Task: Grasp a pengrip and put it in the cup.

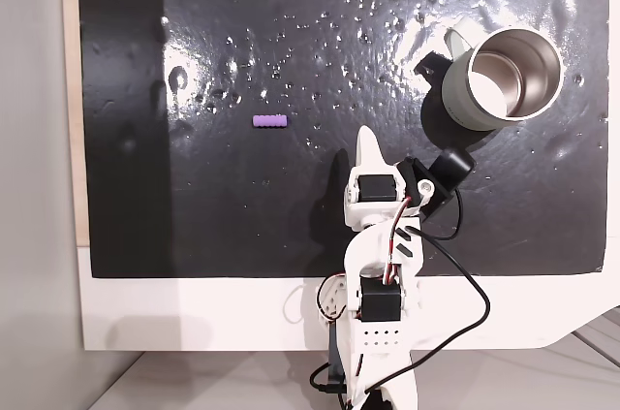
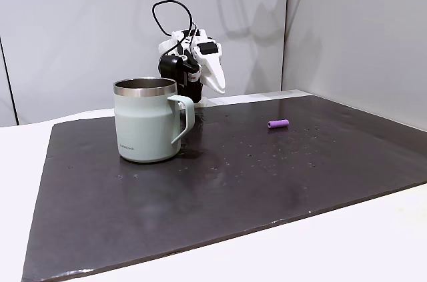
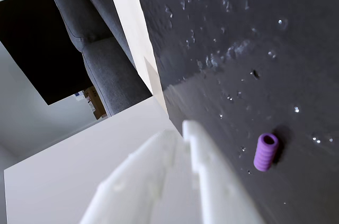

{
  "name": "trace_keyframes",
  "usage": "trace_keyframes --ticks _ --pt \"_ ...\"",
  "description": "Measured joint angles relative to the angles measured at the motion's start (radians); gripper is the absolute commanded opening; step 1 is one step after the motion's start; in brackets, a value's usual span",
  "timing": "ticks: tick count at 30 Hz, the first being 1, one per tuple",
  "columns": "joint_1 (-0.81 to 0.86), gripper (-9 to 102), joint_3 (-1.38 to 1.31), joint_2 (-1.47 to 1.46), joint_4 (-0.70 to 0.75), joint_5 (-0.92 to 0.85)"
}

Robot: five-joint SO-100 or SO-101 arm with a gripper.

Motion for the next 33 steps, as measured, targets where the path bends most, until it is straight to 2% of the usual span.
trace_keyframes --ticks 16,19,30,33 --pt "-0.025 0 -0.015 0.002 0.000 -0.025" --pt "-0.072 0 -0.069 0.000 0.021 -0.025" --pt "-0.235 0 -0.635 -0.472 0.218 0.114" --pt "-0.311 7 -0.778 -0.592 0.288 0.160"
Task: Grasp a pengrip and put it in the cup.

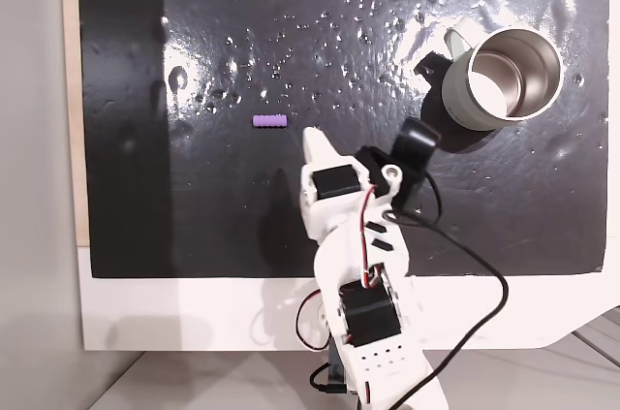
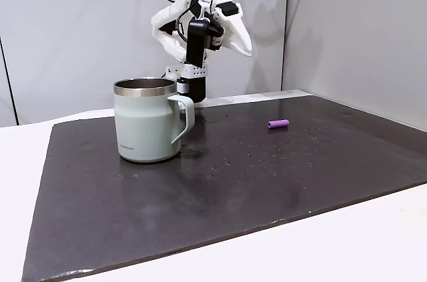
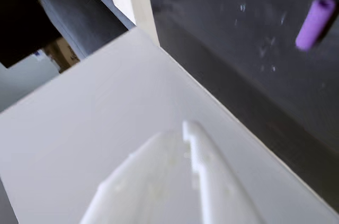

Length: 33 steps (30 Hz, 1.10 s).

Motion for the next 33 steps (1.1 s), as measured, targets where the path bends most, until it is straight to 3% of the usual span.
trace_keyframes --ticks 8,20,33 --pt "-0.114 21 -0.379 -0.397 0.247 0.198" --pt "-0.187 22 -0.762 -0.839 0.483 0.299" --pt "-0.164 21 -0.923 -1.193 0.597 0.327"
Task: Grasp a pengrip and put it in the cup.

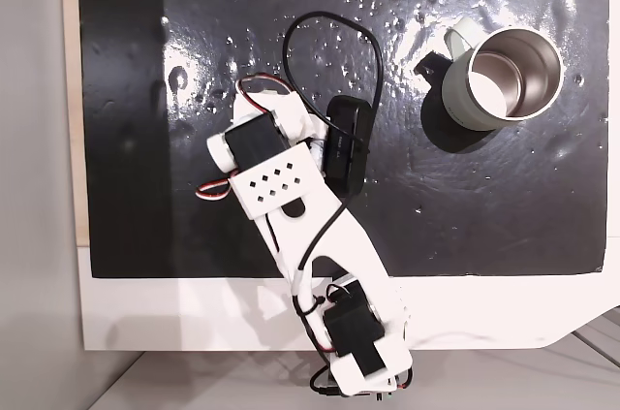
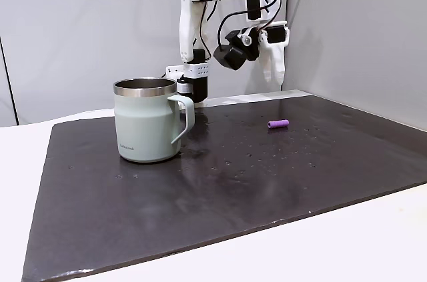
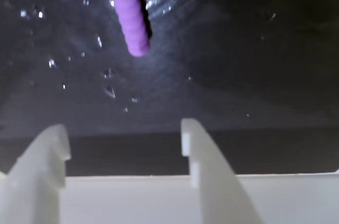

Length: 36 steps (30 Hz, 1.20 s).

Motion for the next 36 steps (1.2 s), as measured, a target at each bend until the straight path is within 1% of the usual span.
trace_keyframes --ticks 4,12,23,31,36 --pt "0.009 22 -0.046 -0.092 -0.005 0.000" --pt "0.015 22 -0.051 -0.209 -0.103 -0.008" --pt "0.014 22 -0.051 -0.351 -0.114 -0.011" --pt "0.014 21 -0.051 -0.383 -0.179 -0.025" --pt "0.014 20 -0.075 -0.417 -0.184 -0.021"
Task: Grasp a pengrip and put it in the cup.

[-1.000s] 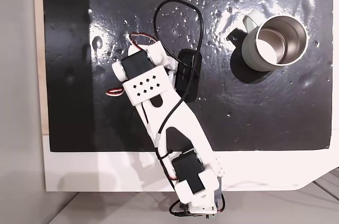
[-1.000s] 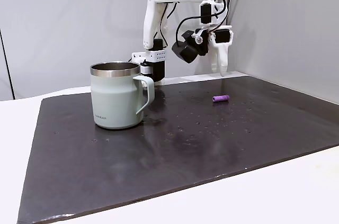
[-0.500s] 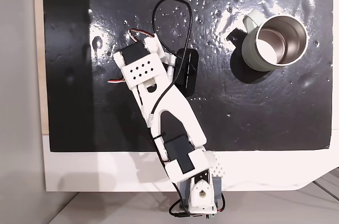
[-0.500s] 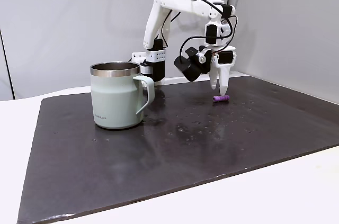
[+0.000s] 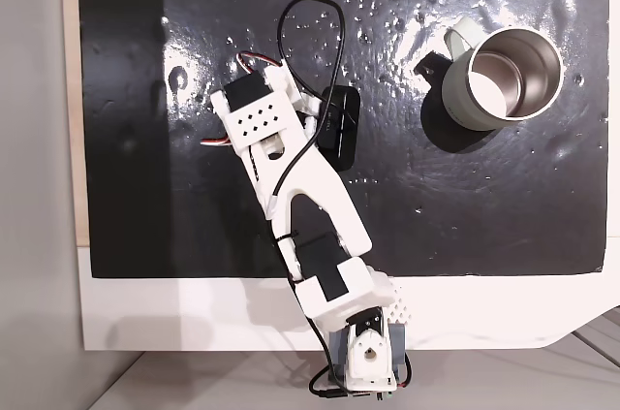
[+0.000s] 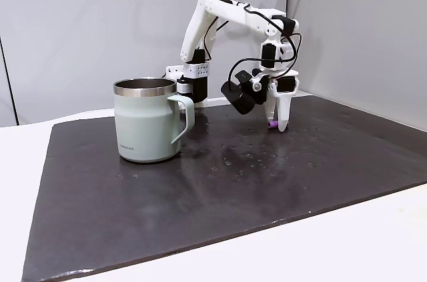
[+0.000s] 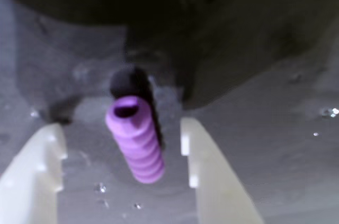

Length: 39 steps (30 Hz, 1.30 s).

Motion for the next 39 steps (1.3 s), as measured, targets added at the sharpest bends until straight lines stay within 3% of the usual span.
trace_keyframes --ticks 6,12,20,29,39 --pt "-0.003 15 -0.044 -0.020 -0.003 -0.009" --pt "-0.034 0 -0.048 -0.035 -0.003 -0.008" --pt "-0.037 0 -0.048 -0.044 0.038 -0.008" --pt "-0.028 0 -0.382 -0.034 0.295 -0.009" --pt "0.035 0 -0.391 0.301 0.334 -0.083"
